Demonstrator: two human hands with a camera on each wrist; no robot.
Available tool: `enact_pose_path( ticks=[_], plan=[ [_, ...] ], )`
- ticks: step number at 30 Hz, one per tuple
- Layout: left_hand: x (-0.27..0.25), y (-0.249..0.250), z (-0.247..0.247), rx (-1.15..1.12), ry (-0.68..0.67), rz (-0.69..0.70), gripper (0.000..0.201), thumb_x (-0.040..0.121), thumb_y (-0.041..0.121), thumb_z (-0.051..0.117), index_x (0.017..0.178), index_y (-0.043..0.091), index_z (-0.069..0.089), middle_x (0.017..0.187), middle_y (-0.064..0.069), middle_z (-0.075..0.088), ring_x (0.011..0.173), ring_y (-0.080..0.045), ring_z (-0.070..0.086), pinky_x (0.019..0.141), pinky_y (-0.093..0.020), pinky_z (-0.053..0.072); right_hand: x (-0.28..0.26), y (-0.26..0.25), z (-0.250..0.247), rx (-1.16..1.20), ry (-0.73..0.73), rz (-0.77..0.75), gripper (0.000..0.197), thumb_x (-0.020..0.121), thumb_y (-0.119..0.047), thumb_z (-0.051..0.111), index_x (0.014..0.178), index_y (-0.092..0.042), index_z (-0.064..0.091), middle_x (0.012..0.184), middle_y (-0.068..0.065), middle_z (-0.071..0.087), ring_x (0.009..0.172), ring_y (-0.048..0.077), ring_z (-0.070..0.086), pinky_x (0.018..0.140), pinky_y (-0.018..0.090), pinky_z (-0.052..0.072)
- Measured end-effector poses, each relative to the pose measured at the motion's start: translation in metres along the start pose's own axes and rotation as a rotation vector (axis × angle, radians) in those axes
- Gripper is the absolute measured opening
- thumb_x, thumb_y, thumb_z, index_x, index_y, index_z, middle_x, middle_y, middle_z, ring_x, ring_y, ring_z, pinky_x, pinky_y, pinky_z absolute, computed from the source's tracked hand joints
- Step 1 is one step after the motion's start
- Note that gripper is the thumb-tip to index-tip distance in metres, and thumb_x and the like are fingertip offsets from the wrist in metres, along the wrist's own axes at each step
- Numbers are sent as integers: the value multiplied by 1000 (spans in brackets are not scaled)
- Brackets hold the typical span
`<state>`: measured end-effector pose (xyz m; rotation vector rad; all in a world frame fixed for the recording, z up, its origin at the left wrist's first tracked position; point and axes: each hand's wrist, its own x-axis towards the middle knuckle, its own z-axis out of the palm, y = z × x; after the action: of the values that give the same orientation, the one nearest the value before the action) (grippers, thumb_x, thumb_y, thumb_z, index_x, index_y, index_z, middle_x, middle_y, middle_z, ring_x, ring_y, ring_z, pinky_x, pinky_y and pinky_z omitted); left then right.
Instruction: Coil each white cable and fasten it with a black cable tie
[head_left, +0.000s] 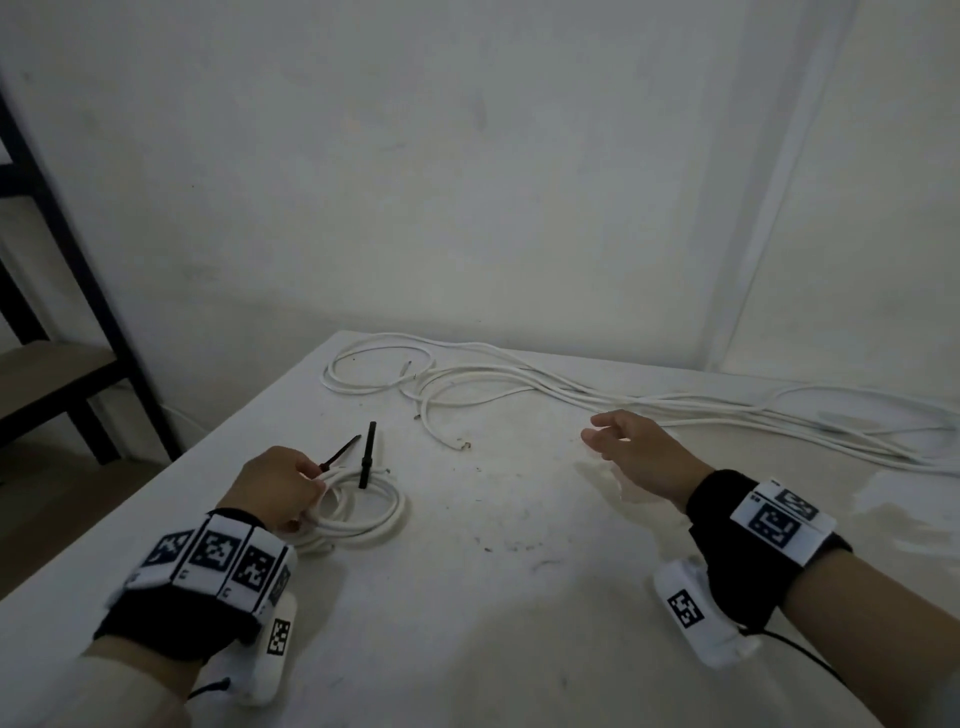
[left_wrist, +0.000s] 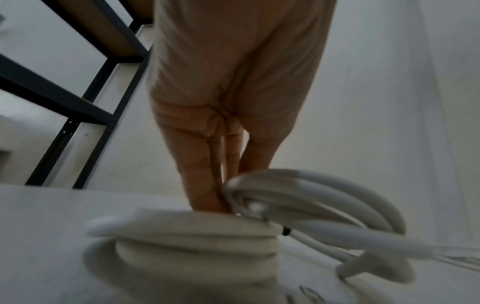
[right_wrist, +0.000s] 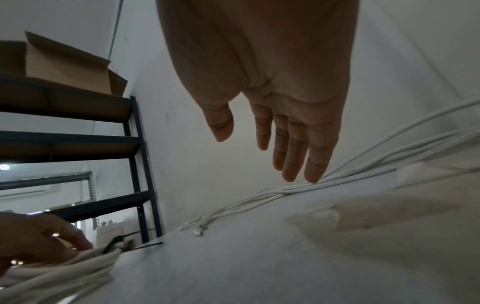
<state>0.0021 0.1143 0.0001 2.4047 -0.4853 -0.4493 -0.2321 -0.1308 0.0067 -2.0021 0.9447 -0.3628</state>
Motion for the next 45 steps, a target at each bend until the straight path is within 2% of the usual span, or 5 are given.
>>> enact_pose_path(
  ticks=[4, 14, 24, 34, 45],
  plan=[
    [-2, 17, -5, 206, 146, 101, 35, 84, 18, 64, 116, 5, 60, 126, -14, 57, 115, -31, 52, 95, -33, 39, 18, 14, -14, -70, 23, 40, 45, 91, -33, 54, 129, -10, 46, 125, 9, 53, 105, 20, 52, 90, 27, 37],
    [5, 111, 32, 232, 143, 350, 28, 87, 32, 58, 111, 18, 61, 116, -3, 64, 107, -24, 58, 88, -29, 42, 64, 29, -37, -382, 32, 75, 48, 90, -32, 54, 132, -10, 42, 141, 13, 39, 127, 27, 40, 101, 30, 32],
    [63, 154, 94, 379, -3, 320, 40, 93, 25, 46, 131, 12, 47, 134, -9, 51, 122, -25, 49, 95, -29, 39, 116, 23, -28, -661, -97, 15, 56, 96, -39, 38, 146, -22, 20, 154, 2, 21, 139, 26, 21, 112, 37, 22],
    [94, 131, 107, 545, -85, 37, 36, 97, 12, 35, 132, 3, 35, 140, -18, 37, 127, -29, 42, 104, -34, 34, 131, 29, -32, -714, -56, -17, 42, 90, -6, 41, 130, -19, 40, 133, 6, 44, 123, 23, 42, 103, 34, 31],
    [77, 160, 105, 361, 96, 194, 80, 92, 29, 51, 148, 21, -5, 153, -13, 8, 136, -35, 23, 103, -46, 34, 98, 12, -61, -473, 257, -361, 25, 95, -30, 46, 110, -16, 60, 97, -1, 52, 98, 20, 57, 75, 27, 36]
  ],
)
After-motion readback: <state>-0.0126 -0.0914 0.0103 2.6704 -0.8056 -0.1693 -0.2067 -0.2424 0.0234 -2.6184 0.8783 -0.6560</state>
